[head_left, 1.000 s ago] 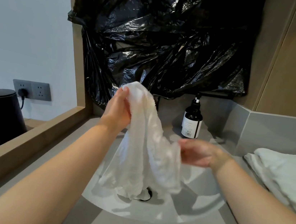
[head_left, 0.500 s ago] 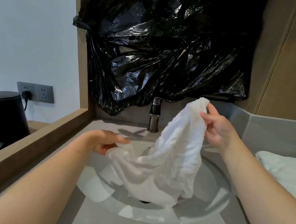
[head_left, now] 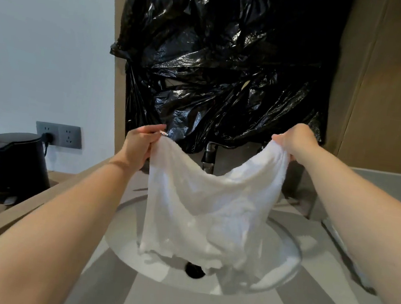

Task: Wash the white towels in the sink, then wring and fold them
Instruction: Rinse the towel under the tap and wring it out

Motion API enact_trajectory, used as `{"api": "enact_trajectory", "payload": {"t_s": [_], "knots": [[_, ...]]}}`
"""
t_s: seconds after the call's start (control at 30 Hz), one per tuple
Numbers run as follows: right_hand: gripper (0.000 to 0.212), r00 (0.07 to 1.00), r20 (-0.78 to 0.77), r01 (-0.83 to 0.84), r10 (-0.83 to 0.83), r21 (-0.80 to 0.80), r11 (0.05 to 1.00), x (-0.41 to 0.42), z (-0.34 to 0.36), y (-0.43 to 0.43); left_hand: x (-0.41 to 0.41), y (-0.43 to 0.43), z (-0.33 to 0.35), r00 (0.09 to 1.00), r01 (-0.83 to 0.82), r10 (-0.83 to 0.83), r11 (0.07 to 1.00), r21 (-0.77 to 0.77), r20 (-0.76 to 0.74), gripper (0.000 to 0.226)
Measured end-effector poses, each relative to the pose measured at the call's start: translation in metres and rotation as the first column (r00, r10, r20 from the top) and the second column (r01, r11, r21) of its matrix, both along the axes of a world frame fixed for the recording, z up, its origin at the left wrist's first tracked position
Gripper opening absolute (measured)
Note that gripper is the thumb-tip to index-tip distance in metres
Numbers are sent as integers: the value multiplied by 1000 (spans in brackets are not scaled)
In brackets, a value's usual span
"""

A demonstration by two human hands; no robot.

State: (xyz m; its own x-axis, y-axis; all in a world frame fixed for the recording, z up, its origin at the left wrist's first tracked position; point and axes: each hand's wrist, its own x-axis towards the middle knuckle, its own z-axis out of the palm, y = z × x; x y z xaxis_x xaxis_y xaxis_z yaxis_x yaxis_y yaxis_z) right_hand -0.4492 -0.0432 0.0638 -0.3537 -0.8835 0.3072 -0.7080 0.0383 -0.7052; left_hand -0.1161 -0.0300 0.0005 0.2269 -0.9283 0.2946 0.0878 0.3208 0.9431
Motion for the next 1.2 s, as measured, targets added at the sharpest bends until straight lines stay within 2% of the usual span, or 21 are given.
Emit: {"api": "enact_trajectory", "payload": {"t_s": [0.07, 0.13, 0.2, 0.23, 0.27, 0.3, 0.33, 0.37, 0.4, 0.47, 0.5, 0.6, 0.67, 0.7, 0.77, 0.83, 0.87, 0.93, 1.0, 1.1, 1.2], "knots": [[35, 975, -206, 68, -81, -67, 995, -3, 8, 12, -8, 7, 20, 997, -55, 58, 997, -56, 42, 27], [35, 945, -291, 127, -151, -98, 987, -6, 16, 20, -18, 13, 33, 987, -118, 128, 988, -102, 101, 34], [36, 983, -134, 111, -124, -103, 988, -8, 31, 27, -25, 22, 45, 988, -131, 140, 983, -132, 66, 41], [36, 995, 92, 43, -33, -110, 993, -8, 40, 30, -26, 24, 49, 994, -112, 109, 984, -140, -29, 43], [35, 905, 407, -64, 126, -161, 985, -8, 49, 33, -27, 29, 55, 982, -64, 37, 988, -142, -187, 44], [34, 701, 657, -144, 276, -249, 958, -9, 58, 38, -29, 33, 57, 925, 6, -61, 989, -146, -374, 42], [33, 506, 767, -198, 394, -341, 919, -10, 66, 48, -32, 38, 56, 829, 81, -145, 987, -140, -541, 34], [30, 382, 783, -253, 491, -422, 871, -10, 72, 57, -34, 36, 48, 740, 158, -180, 983, -92, -649, 24], [29, 343, 761, -319, 550, -456, 831, -9, 76, 69, -38, 38, 40, 721, 219, -171, 976, -13, -671, 21], [27, 417, 713, -388, 564, -422, 819, -3, 76, 83, -50, 42, 23, 842, 319, -175, 924, 209, -511, 39], [28, 449, 705, -391, 549, -397, 830, -2, 74, 84, -53, 44, 19, 859, 355, -206, 899, 256, -468, 39], [35, 526, 697, -297, 488, -387, 873, -7, 62, 78, -57, 49, 27, 803, 378, -237, 912, 160, -547, 28], [41, 483, 744, -198, 462, -421, 885, -18, 58, 70, -59, 51, 30, 754, 362, -235, 928, 90, -613, 40], [41, 476, 762, -158, 438, -416, 896, -24, 56, 66, -59, 50, 26, 761, 382, -241, 917, 116, -602, 47], [42, 602, 715, -100, 355, -374, 922, -35, 52, 62, -68, 52, 9, 864, 424, -273, 847, 320, -423, 52], [37, 735, 594, -113, 328, -370, 922, -38, 45, 60, -77, 55, 0, 914, 391, -290, 820, 418, -285, 40], [31, 766, 551, -138, 333, -364, 921, -36, 40, 61, -80, 57, 1, 927, 356, -271, 852, 384, -258, 34], [31, 791, 517, -148, 328, -358, 922, -33, 32, 61, -78, 53, 10, 953, 247, -193, 941, 230, -235, 40], [41, 818, 521, -53, 243, -353, 934, -40, 31, 58, -71, 47, 22, 984, 168, -159, 979, 114, -80, 46], [44, 874, 471, 62, 119, -351, 934, -56, 30, 58, -51, 44, 31, 976, 89, -107, 991, 102, 190, 39], [42, 858, 509, 128, 71, -346, 929, -71, 27, 62, -29, 40, 35, 960, 0, -25, 996, 90, 280, 32]]}}
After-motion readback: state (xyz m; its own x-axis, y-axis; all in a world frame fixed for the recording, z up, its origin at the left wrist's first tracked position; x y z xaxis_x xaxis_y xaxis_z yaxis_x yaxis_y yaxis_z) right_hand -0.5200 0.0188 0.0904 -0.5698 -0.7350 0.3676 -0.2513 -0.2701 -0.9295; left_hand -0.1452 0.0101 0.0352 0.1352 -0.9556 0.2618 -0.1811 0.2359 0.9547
